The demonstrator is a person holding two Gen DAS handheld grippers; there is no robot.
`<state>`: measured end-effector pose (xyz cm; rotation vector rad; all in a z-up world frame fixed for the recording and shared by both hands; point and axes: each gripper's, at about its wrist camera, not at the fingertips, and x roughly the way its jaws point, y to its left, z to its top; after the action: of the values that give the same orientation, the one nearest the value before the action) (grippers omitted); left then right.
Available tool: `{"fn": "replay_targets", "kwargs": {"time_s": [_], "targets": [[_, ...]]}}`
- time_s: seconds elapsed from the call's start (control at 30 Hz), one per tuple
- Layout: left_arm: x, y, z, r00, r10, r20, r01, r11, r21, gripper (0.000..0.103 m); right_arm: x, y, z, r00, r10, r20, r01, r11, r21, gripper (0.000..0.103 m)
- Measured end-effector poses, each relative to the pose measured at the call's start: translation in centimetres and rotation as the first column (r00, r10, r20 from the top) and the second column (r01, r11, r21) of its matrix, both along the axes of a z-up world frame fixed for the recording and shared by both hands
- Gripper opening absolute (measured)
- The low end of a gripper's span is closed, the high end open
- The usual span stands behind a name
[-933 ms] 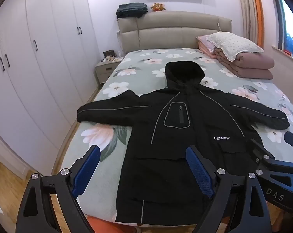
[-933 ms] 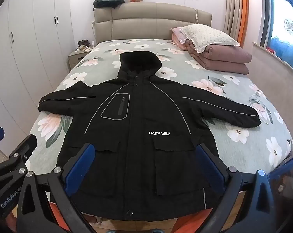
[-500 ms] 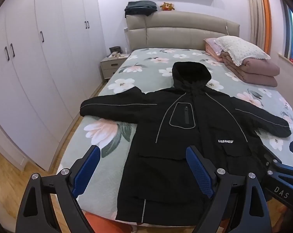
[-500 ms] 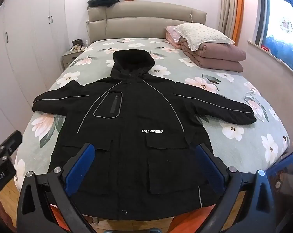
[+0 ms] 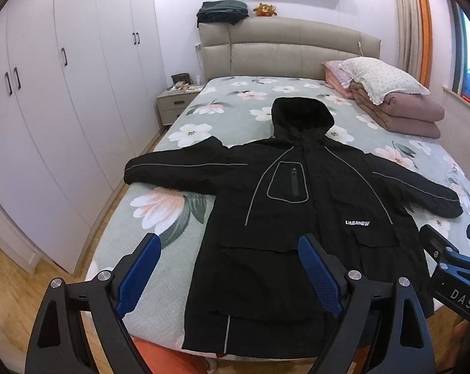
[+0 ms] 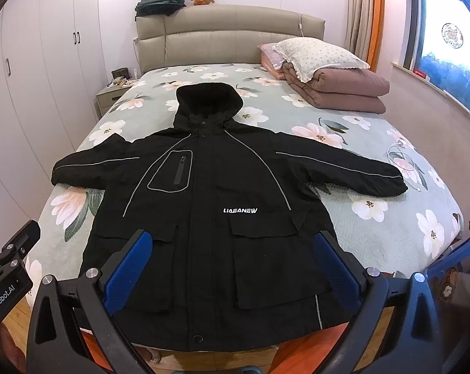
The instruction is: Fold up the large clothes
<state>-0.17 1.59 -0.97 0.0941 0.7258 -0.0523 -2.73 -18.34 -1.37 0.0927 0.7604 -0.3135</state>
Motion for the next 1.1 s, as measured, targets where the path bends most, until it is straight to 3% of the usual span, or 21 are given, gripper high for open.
{"fn": "replay_targets", "kwargs": {"time_s": [0.77, 1.1], "targets": [[-0.8, 0.4, 0.1, 1.0, -0.023, 0.013, 0.023, 0.999, -0.026, 0.091, -0.4, 0.6, 0.5, 1.0, 0.004, -0.002, -0.004, 1.0, -0.009, 0.103], [-0.1, -0.4, -0.8, 1.0, -0.019, -0.012, 0.019, 1.0, -0.012, 0.091, -0.4, -1.2, 0.0, 1.0, -0.024, 0.02, 0.024, 1.0, -0.005, 0.103]]}}
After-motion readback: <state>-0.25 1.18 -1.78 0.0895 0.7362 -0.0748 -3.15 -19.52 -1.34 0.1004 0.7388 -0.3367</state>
